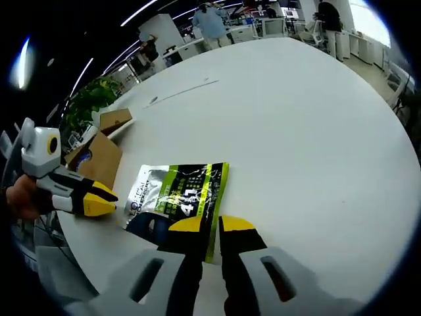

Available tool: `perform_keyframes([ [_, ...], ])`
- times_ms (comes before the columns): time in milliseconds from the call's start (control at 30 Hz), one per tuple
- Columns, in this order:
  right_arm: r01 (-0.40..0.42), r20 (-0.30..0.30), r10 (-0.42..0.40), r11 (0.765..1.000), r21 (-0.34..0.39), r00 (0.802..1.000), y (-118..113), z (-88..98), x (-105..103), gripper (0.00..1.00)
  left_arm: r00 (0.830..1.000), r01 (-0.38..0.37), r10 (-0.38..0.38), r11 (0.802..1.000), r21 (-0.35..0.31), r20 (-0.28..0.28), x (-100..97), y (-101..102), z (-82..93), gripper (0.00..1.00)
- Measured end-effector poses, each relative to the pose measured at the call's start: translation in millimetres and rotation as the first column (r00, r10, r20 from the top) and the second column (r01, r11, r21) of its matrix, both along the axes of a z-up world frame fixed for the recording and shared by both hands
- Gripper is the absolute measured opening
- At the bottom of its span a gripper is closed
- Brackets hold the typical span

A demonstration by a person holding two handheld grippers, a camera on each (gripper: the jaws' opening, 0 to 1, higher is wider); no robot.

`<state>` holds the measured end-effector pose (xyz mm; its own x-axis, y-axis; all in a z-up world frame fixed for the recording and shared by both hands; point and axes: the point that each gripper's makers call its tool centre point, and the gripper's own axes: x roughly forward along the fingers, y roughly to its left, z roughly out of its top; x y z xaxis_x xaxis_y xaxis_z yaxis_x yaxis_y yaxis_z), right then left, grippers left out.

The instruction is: Operate the shoe box by opening the lid, removing the specified soft item, and placing it in the target area until the item is outside and the box remains undamaged.

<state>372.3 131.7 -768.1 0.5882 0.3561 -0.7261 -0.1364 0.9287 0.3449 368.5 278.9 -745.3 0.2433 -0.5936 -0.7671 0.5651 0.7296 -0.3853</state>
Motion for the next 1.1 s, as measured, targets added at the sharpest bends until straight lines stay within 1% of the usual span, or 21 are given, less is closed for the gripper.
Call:
perform_keyframes([
  [33, 0.002, 0.002, -0.002, 1.000, -0.004, 1.000, -0.7, 1.2, -0.1, 0.12, 1.000, 0.004, -0.004, 1.000, -0.009, 0.003, -1.0, -0.2, 3.2, 0.16],
  [100, 0.008, 0.013, -0.008, 1.000, -0.013, 1.000, -2.3, 7.1, -1.1, 0.17, 0.998, -0.005, 0.009, 0.998, -0.061, 0.061, 4.8, -1.3, 15.6, 0.19],
  [133, 0.014, 0.044, -0.014, 1.000, -0.013, 0.999, -3.0, 15.0, -0.7, 0.20, 0.996, -0.006, 0.015, 0.994, -0.108, 0.086, 6.2, -2.4, 25.6, 0.22],
  [167, 0.018, 0.055, -0.018, 1.000, -0.007, 0.998, -2.9, 18.7, -0.9, 0.22, 0.995, -0.008, 0.020, 0.991, -0.131, 0.095, 6.0, -2.1, 31.4, 0.25],
  [200, 0.021, 0.067, -0.021, 1.000, -0.001, 0.998, -2.8, 23.4, -2.2, 0.24, 0.993, -0.004, 0.020, 0.990, -0.139, 0.114, 6.8, 0.1, 36.4, 0.26],
  [233, 0.021, 0.074, -0.021, 1.000, 0.001, 0.997, -2.7, 25.8, -2.8, 0.25, 0.989, 0.003, 0.020, 0.989, -0.149, 0.149, 9.0, 3.9, 43.7, 0.26],
  [333, 0.008, 0.099, -0.008, 1.000, -0.001, 0.995, 0.3, 33.9, -4.0, 0.27, 0.982, -0.011, 0.042, 0.985, -0.170, 0.182, 10.9, 15.7, 56.7, 0.26],
  [367, -0.002, 0.106, 0.003, 1.000, -0.006, 0.994, 1.7, 36.3, -4.7, 0.28, 0.979, -0.018, 0.054, 0.984, -0.180, 0.197, 11.1, 21.4, 63.4, 0.27],
  [433, -0.023, 0.122, 0.024, 1.000, -0.015, 0.992, 5.8, 42.2, -7.4, 0.29, 0.975, -0.030, 0.072, 0.980, -0.198, 0.211, 11.1, 31.7, 71.9, 0.28],
  [467, -0.029, 0.127, 0.031, 0.999, -0.018, 0.991, 7.7, 44.3, -7.9, 0.29, 0.974, -0.032, 0.076, 0.979, -0.202, 0.214, 11.1, 33.9, 73.4, 0.30],
  [567, -0.033, 0.135, 0.035, 0.999, -0.018, 0.990, 14.5, 50.2, -8.9, 0.30, 0.966, -0.045, 0.096, 0.977, -0.209, 0.241, 10.9, 53.3, 81.1, 0.31],
  [667, -0.047, 0.153, 0.049, 0.999, -0.015, 0.987, 26.3, 58.4, -9.6, 0.30, 0.960, -0.063, 0.117, 0.975, -0.212, 0.252, 7.3, 71.6, 86.1, 0.34],
  [733, -0.071, 0.163, 0.071, 0.997, -0.008, 0.984, 38.6, 64.6, -11.2, 0.30, 0.955, -0.078, 0.134, 0.974, -0.213, 0.263, 4.8, 86.0, 89.2, 0.34],
  [800, -0.115, 0.188, 0.110, 0.993, 0.016, 0.976, 53.8, 72.3, -10.4, 0.30, 0.947, -0.095, 0.153, 0.974, -0.208, 0.283, 2.2, 101.1, 93.0, 0.34],
  [833, -0.125, 0.192, 0.120, 0.992, 0.015, 0.974, 58.0, 74.5, -10.6, 0.31, 0.944, -0.100, 0.157, 0.974, -0.203, 0.290, 1.3, 106.8, 93.8, 0.34],
  [867, -0.139, 0.199, 0.135, 0.990, 0.006, 0.971, 62.9, 76.6, -10.3, 0.31, 0.936, -0.116, 0.175, 0.973, -0.201, 0.305, -0.3, 117.4, 97.0, 0.34],
  [900, -0.160, 0.204, 0.158, 0.987, -0.007, 0.966, 69.4, 78.6, -9.9, 0.31, 0.933, -0.123, 0.184, 0.970, -0.208, 0.308, -1.7, 122.6, 99.2, 0.34],
  [933, -0.169, 0.207, 0.167, 0.986, -0.010, 0.964, 73.7, 79.8, -9.0, 0.31, 0.930, -0.138, 0.200, 0.967, -0.213, 0.308, -2.3, 132.3, 100.4, 0.35],
  [1000, -0.182, 0.217, 0.178, 0.983, -0.005, 0.960, 85.7, 85.0, -7.1, 0.31, 0.924, -0.155, 0.217, 0.965, -0.211, 0.315, -2.9, 145.7, 101.7, 0.35],
  [1033, -0.194, 0.223, 0.190, 0.981, -0.004, 0.956, 93.6, 88.0, -5.3, 0.31, 0.918, -0.171, 0.234, 0.962, -0.214, 0.319, -5.1, 155.2, 104.3, 0.35],
  [1100, -0.217, 0.229, 0.212, 0.976, -0.006, 0.950, 106.6, 91.0, -1.9, 0.32, 0.913, -0.193, 0.257, 0.957, -0.218, 0.318, -7.9, 167.3, 106.9, 0.35],
])
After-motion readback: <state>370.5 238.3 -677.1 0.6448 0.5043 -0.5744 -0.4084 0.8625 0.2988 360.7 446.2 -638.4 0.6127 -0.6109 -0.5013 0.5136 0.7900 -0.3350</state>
